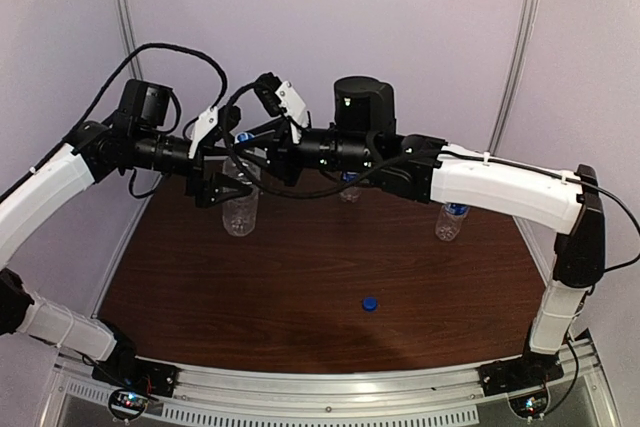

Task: Unscrew the bottle caps

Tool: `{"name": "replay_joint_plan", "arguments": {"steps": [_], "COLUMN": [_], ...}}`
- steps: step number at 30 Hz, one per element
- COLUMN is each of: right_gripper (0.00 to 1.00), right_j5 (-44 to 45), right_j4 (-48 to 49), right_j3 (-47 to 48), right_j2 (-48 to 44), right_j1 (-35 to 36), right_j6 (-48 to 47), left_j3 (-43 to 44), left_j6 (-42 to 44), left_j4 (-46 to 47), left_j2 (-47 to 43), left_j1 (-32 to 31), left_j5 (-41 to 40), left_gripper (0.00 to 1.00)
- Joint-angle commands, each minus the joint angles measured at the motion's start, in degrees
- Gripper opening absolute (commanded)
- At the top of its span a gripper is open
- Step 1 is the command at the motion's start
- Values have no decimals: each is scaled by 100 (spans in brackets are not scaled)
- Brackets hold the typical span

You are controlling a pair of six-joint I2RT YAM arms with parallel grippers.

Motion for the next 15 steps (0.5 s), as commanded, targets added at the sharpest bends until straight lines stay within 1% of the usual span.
{"name": "replay_joint_plan", "arguments": {"steps": [1, 2, 4, 6, 8, 9, 13, 14, 15], "right_gripper": [0, 0, 0, 0, 0, 0, 0, 0, 0], "right_j5": [83, 208, 482, 664, 750, 762, 819, 844, 862], "right_j4": [466, 827, 1715, 2425, 2741, 2818, 2913, 2920, 2925], "right_j3": [-125, -324, -900, -1304, -1467, -1509, -1585, -1593, -1598], "right_j2": [-334, -460, -703, -817, -813, -797, -732, -736, -737], "right_j1": [-69, -99, -133, -134, -131, -126, -128, -133, -131], "right_j6": [890, 1169, 1700, 2091, 2365, 2471, 2673, 2677, 2670], "left_j3": [-678, -1030, -1732, -2133, -2092, -2021, -2093, -2099, -2104], "left_j6": [-745, -970, -1070, -1023, -986, -1013, -811, -809, -815], "left_j4": [1057, 1423, 2390, 3041, 3122, 3118, 3256, 3269, 3294], "left_j2": [-388, -610, -1072, -1304, -1110, -1008, -926, -918, -910], "left_j1": [-21, -26, -96, -371, -669, -694, -724, -729, -732], "left_j5": [-672, -763, -953, -1448, -1991, -2153, -2216, -2257, -2290], "left_gripper": [97, 97, 97, 97, 97, 97, 97, 97, 94]}}
